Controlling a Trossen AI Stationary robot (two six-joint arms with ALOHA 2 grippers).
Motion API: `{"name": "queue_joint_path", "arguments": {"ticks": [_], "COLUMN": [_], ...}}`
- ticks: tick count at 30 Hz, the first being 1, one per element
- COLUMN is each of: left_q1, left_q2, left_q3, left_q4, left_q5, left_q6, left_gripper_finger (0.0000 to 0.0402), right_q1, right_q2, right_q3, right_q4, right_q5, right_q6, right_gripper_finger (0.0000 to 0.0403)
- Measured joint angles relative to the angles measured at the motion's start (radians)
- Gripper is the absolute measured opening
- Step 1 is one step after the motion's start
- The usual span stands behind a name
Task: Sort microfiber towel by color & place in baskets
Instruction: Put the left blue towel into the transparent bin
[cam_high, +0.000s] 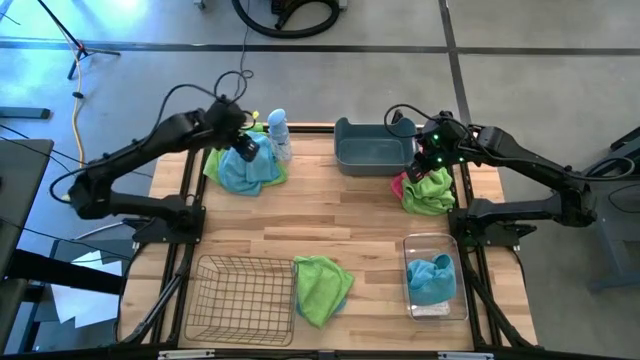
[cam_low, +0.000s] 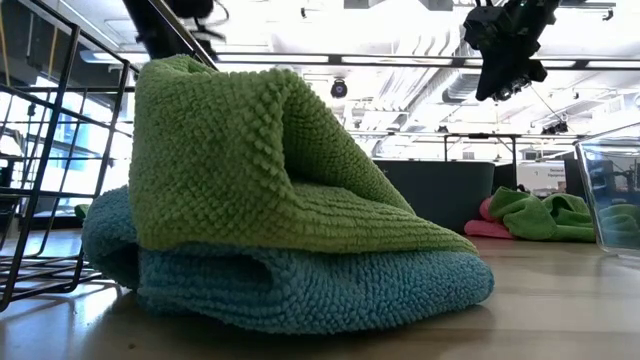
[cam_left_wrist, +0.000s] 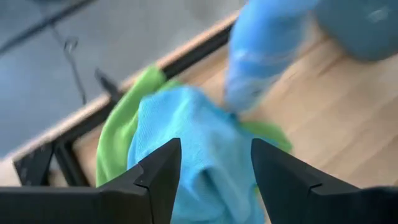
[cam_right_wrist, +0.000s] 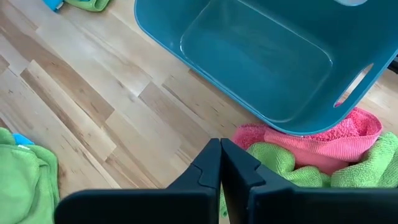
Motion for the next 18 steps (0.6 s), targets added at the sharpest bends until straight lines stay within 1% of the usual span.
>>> {"name": "queue_joint_path", "arguments": {"ticks": [2,8,10,14,18], "left_q1": [0.028,0.089,0.104,0.126,0.136], "left_q2": [0.029,0.106,0.128,0.170,0.213], "left_q3": [0.000,0.000,0.000,0.000,0.000], "left_q4": [-0.011,-0.018,-0.019,-0.020,-0.040], "left_q5": [0.000,0.020,0.025,0.086,0.111], "left_q6": [-0.021,-0.012,-0.012,-0.027,-0.021], "left_gripper_finger": [0.0200,0.0230,0.0232,0.0233,0.0233], "right_q1": [0.000,0.000,0.000,0.000,0.000], "right_q2": [0.000,0.000,0.000,0.000,0.000], "right_q3": [0.000,0.000,0.000,0.000,0.000], "right_q4": [0.000,0.001,0.000,0.000,0.000], "right_q5": [0.000,0.000,-0.005,-0.019,-0.021], "right_q6": [0.000,-0.015,-0.015,-0.015,-0.015], "right_gripper_finger": [0.0001,0.0001,0.0001,0.0000,0.0000]}}
